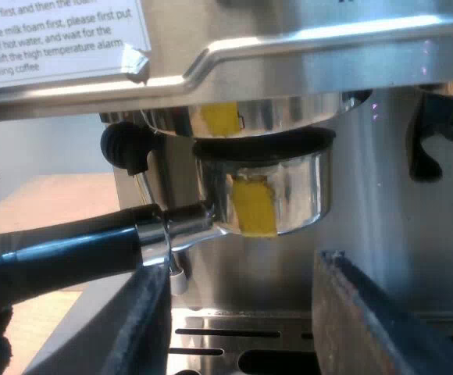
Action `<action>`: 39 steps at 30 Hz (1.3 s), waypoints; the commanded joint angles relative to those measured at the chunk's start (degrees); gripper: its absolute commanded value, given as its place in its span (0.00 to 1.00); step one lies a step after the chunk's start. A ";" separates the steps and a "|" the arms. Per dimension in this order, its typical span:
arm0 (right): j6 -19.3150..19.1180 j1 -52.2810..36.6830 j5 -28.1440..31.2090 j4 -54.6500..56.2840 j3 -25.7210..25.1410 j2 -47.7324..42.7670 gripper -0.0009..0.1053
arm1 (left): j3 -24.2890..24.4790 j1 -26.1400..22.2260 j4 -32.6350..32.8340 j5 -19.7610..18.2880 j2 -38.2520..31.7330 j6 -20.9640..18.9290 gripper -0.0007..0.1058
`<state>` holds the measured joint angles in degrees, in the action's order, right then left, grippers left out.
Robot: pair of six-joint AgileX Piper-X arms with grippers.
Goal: Put the handle in the coffee machine
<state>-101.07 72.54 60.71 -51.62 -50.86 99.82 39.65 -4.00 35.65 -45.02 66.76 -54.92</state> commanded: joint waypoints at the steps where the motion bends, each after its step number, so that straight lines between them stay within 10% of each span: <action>1: -0.86 -0.25 -0.54 -0.40 -0.37 -0.10 0.43 | 0.91 0.03 -2.19 -3.39 -0.55 -0.52 0.01; 39: -0.76 -0.25 -0.54 -0.40 -0.37 -0.10 0.43 | 4.32 0.03 -5.12 -2.68 -0.55 -3.17 0.01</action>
<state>-101.07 72.54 60.71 -51.62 -50.86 99.82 42.24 -4.00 32.99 -44.51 66.95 -57.06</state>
